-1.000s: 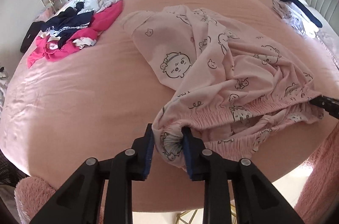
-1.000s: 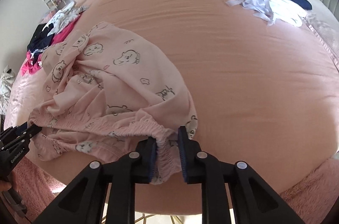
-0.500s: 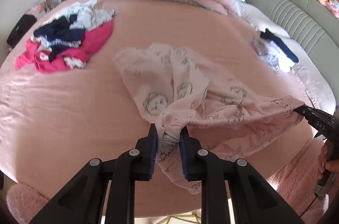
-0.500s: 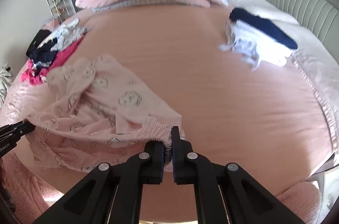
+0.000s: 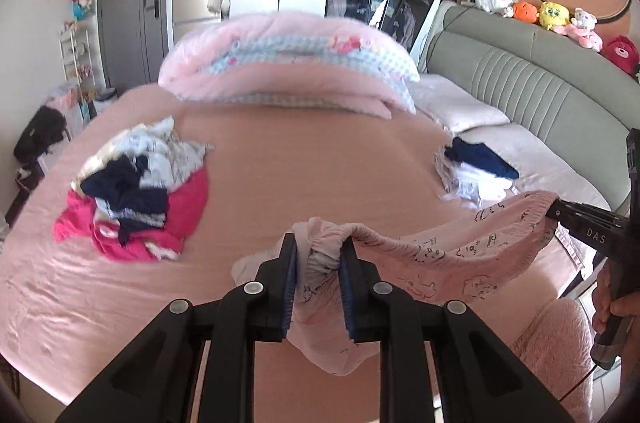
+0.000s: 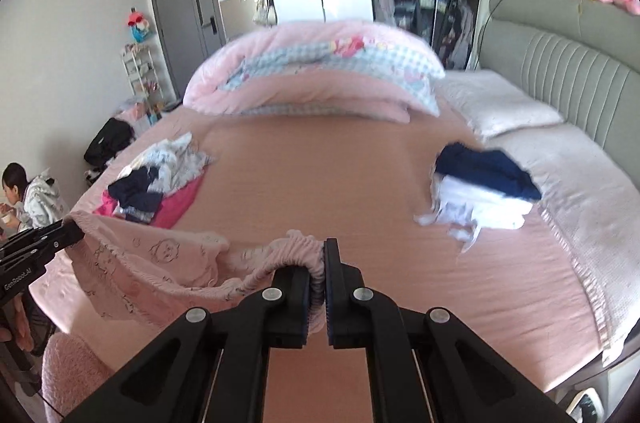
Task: Fold clothes
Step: 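Shake the lifted pants and lay them flat on the bed with both grippers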
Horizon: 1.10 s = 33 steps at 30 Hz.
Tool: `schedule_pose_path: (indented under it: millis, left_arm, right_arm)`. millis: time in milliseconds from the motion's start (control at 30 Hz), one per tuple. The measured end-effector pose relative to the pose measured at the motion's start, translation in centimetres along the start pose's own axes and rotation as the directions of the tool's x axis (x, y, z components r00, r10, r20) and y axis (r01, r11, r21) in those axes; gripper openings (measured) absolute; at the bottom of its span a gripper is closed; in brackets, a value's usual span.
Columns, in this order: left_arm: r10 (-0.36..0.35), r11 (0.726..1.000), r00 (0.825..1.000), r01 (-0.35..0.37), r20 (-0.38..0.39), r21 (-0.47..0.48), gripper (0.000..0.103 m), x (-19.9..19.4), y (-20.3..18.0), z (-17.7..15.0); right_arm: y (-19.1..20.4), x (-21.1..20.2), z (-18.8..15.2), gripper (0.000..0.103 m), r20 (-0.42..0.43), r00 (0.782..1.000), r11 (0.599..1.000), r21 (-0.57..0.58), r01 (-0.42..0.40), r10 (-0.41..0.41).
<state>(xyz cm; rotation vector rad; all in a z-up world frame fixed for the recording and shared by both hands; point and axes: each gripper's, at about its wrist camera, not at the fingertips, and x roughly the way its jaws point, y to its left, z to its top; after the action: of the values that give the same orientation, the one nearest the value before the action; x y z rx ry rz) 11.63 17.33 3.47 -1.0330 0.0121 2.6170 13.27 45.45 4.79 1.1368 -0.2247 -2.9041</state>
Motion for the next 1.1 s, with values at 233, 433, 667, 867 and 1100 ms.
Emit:
schedule_pose_path:
  millis: [233, 433, 667, 867, 1100]
  left_arm:
    - [0.001, 0.995, 0.966, -0.028, -0.260, -0.097, 0.017, 5.9, 1.8, -8.1]
    - [0.075, 0.992, 0.929, -0.106, -0.363, -0.066, 0.019, 9.0, 1.3, -11.3]
    - [0.161, 0.978, 0.872, -0.203, -0.462, -0.043, 0.045, 11.9, 1.5, -14.2]
    - [0.062, 0.987, 0.927, -0.112, -0.370, -0.116, 0.016, 11.1, 2.2, -13.7]
    - [-0.112, 0.985, 0.967, 0.077, -0.229, -0.153, 0.016, 5.4, 1.5, -8.2]
  right_arm:
    - [0.2, 7.5, -9.9, 0.004, -0.345, 0.939, 0.998, -0.064, -0.023, -0.001]
    - [0.6, 11.8, -13.4, 0.005, -0.458, 0.880, 0.979, -0.198, 0.039, -0.128]
    - [0.5, 13.5, -14.3, 0.038, -0.409, 0.885, 0.954, -0.278, 0.113, -0.224]
    - [-1.7, 12.3, -14.5, 0.005, -0.394, 0.916, 0.997, -0.052, 0.052, -0.069]
    - [-2.6, 5.1, -8.1, 0.004, -0.174, 0.983, 0.998, 0.015, 0.062, -0.059]
